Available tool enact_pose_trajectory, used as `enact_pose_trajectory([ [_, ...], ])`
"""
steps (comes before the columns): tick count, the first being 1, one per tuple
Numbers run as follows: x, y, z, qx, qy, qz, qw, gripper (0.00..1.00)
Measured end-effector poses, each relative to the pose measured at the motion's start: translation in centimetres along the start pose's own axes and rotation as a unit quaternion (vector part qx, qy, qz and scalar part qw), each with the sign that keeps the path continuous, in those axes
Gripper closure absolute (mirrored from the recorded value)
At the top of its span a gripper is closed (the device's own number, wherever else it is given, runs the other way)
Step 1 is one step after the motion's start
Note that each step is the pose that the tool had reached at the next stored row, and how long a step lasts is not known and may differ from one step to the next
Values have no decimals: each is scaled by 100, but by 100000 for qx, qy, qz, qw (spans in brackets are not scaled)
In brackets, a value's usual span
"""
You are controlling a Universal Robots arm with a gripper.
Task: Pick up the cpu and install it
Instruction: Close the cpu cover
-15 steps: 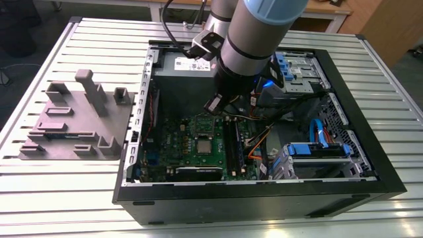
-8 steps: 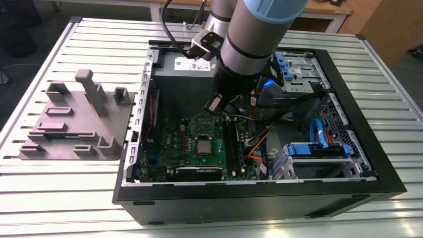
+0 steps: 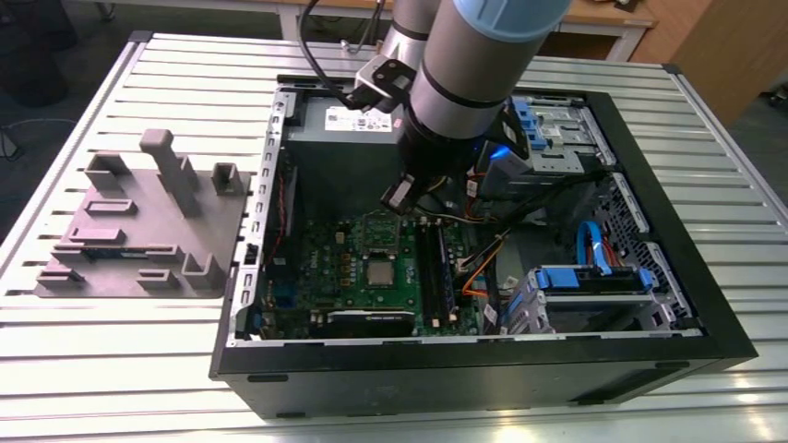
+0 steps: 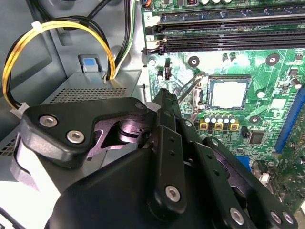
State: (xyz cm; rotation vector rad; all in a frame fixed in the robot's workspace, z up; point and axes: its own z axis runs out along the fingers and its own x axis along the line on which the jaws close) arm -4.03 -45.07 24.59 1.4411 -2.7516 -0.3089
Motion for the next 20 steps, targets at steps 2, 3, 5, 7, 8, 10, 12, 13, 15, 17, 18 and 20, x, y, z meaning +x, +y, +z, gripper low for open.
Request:
enact_pose_trajectory([
  [2,1,2,-1,35,-4,-171,100000,90],
  [3,3,5,-2,62,-7,-253,100000,90],
  [5,5,8,-3,106,-23,-437,99999,90],
  [7,7,11,-4,152,-34,-626,99998,90],
  [8,8,12,-5,175,-34,-728,99997,90],
  [10,10,13,-6,205,-39,-928,99995,90],
  [12,13,15,-8,247,-33,-1132,99993,90],
  [13,16,15,-10,274,-26,-1223,99992,90],
  [15,33,9,-10,317,-47,-1464,99989,90],
  [17,50,3,-13,315,4,-1820,99983,90],
  [18,57,0,-14,299,39,-2026,99979,90],
  [20,76,-4,-16,271,116,-2469,99969,90],
])
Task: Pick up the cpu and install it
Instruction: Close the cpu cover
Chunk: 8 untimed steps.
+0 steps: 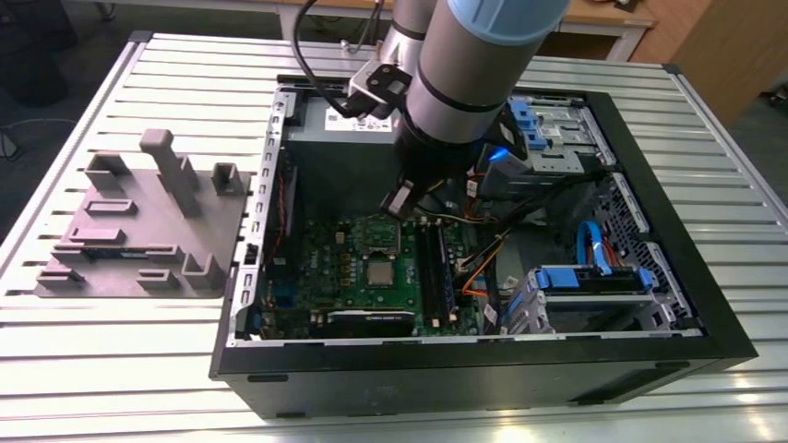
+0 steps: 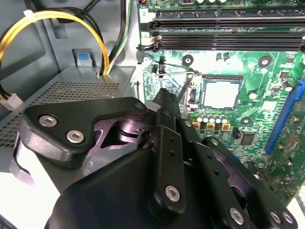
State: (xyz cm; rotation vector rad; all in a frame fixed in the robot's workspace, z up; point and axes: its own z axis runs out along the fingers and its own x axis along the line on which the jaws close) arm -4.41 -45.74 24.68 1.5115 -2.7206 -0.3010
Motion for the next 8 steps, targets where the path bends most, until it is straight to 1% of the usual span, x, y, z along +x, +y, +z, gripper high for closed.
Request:
enact_pose_trajectory([
  [4,37,-9,-5,-47,120,-741,99997,90],
  [8,42,-12,-6,-58,149,-876,99996,90],
])
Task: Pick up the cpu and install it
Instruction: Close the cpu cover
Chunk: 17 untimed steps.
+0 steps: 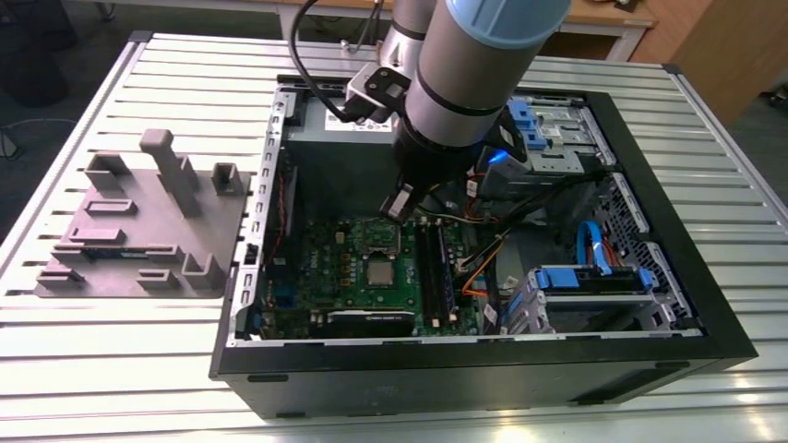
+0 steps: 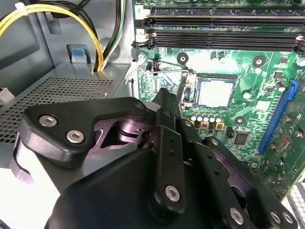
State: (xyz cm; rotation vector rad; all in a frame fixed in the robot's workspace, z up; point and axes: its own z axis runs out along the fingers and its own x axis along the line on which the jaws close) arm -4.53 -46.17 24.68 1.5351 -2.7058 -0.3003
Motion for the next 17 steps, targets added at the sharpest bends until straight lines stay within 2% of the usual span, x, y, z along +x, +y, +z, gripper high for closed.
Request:
enact_pose_trajectory([
  [7,11,-7,-2,-2,3,-13,100000,90],
  [17,61,-35,-11,-2,4,-9,100000,90],
])
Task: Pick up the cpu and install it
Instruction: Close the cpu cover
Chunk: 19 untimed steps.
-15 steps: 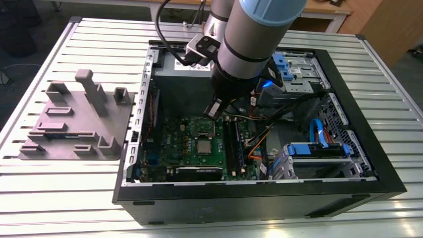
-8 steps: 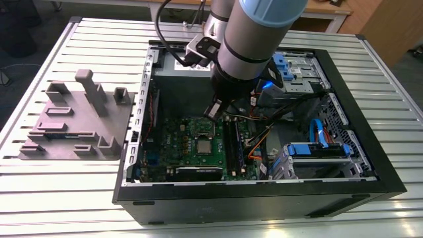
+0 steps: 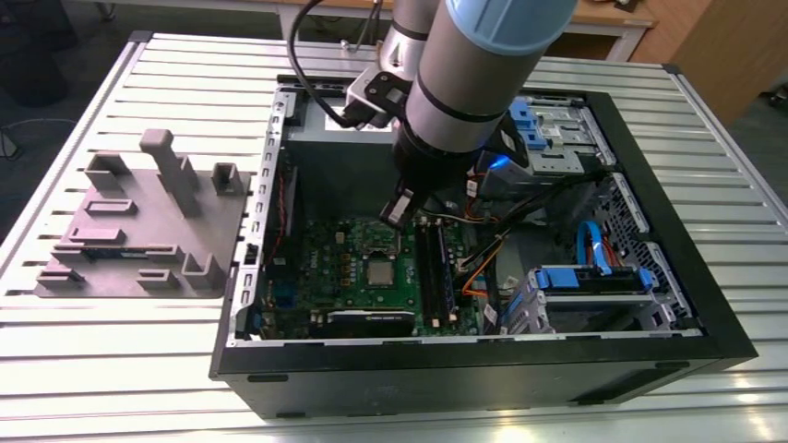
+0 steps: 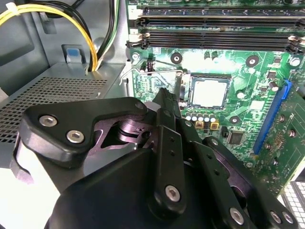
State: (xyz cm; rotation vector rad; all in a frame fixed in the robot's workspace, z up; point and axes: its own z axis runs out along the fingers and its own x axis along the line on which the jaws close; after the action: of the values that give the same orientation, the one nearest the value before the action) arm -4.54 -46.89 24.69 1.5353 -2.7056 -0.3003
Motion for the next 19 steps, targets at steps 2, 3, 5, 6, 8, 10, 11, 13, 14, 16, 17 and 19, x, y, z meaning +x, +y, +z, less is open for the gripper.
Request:
enact_pose_trajectory([
  [2,8,-5,-1,-1,-7,-2,100000,90],
  [3,14,-8,-2,-1,-4,-3,100000,90],
  [5,24,-14,-4,-2,-3,-3,100000,90],
  [6,29,-17,-5,0,-2,-6,100000,90],
  [8,38,-22,-7,0,4,-6,100000,90],
  [10,46,-27,-8,-1,0,-9,100000,90],
  [11,49,-29,-9,-2,-4,-14,100000,90],
  [13,53,-31,-10,-1,2,-9,100000,90],
  [14,57,-34,-11,-2,2,-13,100000,90],
  [16,62,-36,-11,-1,1,-12,100000,90],
  [17,62,-37,-11,0,-2,-14,100000,90],
  [19,69,-41,-13,-1,2,-22,100000,90],
])
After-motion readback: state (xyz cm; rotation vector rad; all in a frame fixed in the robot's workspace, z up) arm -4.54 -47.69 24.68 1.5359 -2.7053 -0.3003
